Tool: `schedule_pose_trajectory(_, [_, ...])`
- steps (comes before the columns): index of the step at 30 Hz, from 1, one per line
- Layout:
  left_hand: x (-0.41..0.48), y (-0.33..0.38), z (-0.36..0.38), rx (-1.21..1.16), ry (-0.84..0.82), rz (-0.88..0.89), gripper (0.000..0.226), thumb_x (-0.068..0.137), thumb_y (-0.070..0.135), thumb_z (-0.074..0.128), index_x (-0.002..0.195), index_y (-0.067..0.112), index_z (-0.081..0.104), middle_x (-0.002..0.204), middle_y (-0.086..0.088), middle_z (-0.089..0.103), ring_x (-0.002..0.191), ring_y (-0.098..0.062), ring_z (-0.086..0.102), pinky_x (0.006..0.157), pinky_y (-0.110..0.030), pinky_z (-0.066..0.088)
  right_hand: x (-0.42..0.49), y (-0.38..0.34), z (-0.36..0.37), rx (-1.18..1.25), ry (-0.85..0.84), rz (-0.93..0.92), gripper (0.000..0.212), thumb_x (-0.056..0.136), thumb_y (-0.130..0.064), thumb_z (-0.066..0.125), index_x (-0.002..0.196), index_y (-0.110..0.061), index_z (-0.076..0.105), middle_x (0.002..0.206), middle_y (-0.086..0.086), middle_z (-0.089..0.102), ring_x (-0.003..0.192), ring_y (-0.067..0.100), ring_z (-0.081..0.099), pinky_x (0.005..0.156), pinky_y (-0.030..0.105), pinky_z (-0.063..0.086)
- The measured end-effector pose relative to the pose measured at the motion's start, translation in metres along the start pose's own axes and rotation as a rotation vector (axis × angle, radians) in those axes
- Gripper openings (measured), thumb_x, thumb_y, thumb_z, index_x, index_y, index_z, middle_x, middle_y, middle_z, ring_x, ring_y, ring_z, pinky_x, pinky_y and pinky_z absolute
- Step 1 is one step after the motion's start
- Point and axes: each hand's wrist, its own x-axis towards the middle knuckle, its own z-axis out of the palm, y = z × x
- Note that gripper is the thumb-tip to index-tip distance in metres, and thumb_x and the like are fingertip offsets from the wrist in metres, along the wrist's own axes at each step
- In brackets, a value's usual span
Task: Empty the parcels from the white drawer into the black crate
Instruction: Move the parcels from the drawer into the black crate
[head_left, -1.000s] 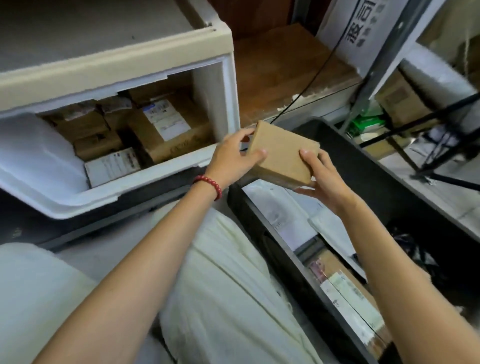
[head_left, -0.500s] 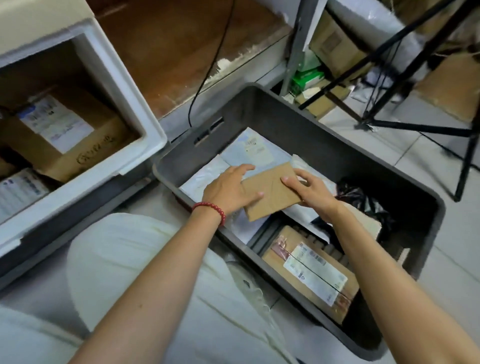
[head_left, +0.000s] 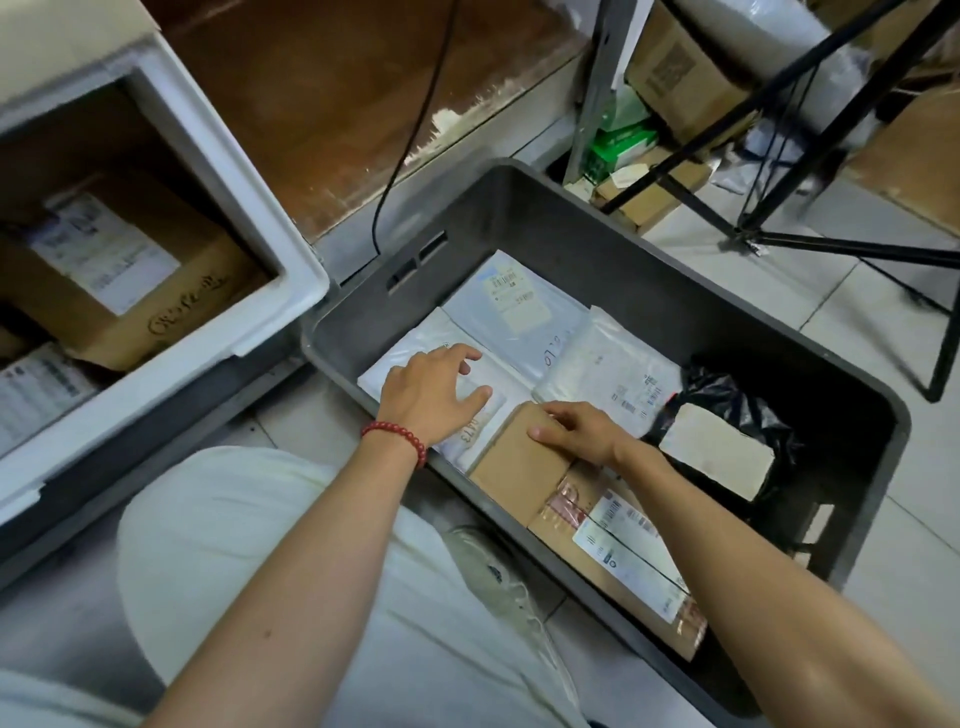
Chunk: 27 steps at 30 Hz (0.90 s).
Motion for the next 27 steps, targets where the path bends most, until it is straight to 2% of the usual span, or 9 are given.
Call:
schedule_pose_trajectory(5, [-0.009,-0.004,-0.002,0.081,0.008,0.007,0.043,0.090,0.049,0.053,0.130,0.032,0.050,0.121,0.013,0.059,0.114,-0.014,0.054,0.095,-0.036,0.039,-0.003,-0.012,-0.002,-0.177,-0.029,0.064,0.060,0.094,-0.045,0.056,0.146,-0.025,0.037,0.144,0.005,0.049,0.130,0.026,0.046,0.107,0.035,0.034])
schedule_pose_trajectory(8, [-0.017,-0.012,-0.017,0.141,0.057,-0.021,0.042,0.089,0.051,0.052,0.128,0.035,0.050,0.121,0.014,0.059,0.115,-0.014,0.052,0.097,-0.036,0.032,-0.006,-0.029,-0.009,-0.262,0.082,0.010,0.073,0.087,-0.054,0.061,0.148,-0.029,0.030,0.152,0.001,0.038,0.137,0.025,0.040,0.112,0.044,0.033])
schedule_pose_trajectory(11, [-0.024,-0.024,-0.042,0.153,0.108,-0.090,0.044,0.088,0.053,0.052,0.127,0.034,0.051,0.124,0.012,0.058,0.117,-0.019,0.051,0.096,-0.038,0.033,-0.008,-0.065,-0.019,-0.357,0.228,-0.094,0.068,0.088,-0.060,0.054,0.147,-0.033,0.033,0.155,-0.001,0.034,0.138,0.025,0.038,0.111,0.047,0.034])
schedule_pose_trajectory(17, [-0.058,-0.067,-0.094,0.246,0.164,-0.232,0.044,0.087,0.055,0.053,0.125,0.034,0.053,0.121,0.004,0.063,0.115,-0.023,0.054,0.094,-0.041,0.041,-0.012,-0.163,-0.018,-0.551,0.318,-0.368,0.065,0.090,-0.062,0.049,0.146,-0.031,0.036,0.152,-0.002,0.040,0.137,0.024,0.040,0.108,0.047,0.038])
schedule_pose_trajectory(22, [-0.110,-0.107,-0.137,0.252,0.252,-0.376,0.044,0.088,0.052,0.053,0.127,0.032,0.053,0.128,0.004,0.059,0.119,-0.024,0.052,0.096,-0.041,0.037,-0.031,-0.244,0.017,-0.658,0.313,-0.578,0.065,0.091,-0.062,0.048,0.146,-0.029,0.037,0.150,0.001,0.042,0.134,0.026,0.043,0.104,0.047,0.042])
schedule_pose_trajectory(27, [-0.168,-0.148,-0.164,0.250,0.334,-0.489,0.046,0.088,0.050,0.054,0.129,0.029,0.053,0.132,-0.001,0.057,0.121,-0.025,0.051,0.096,-0.039,0.039,-0.046,-0.304,0.071,-0.623,0.260,-0.751,0.065,0.092,-0.061,0.048,0.146,-0.027,0.038,0.151,0.001,0.039,0.133,0.025,0.043,0.104,0.048,0.043])
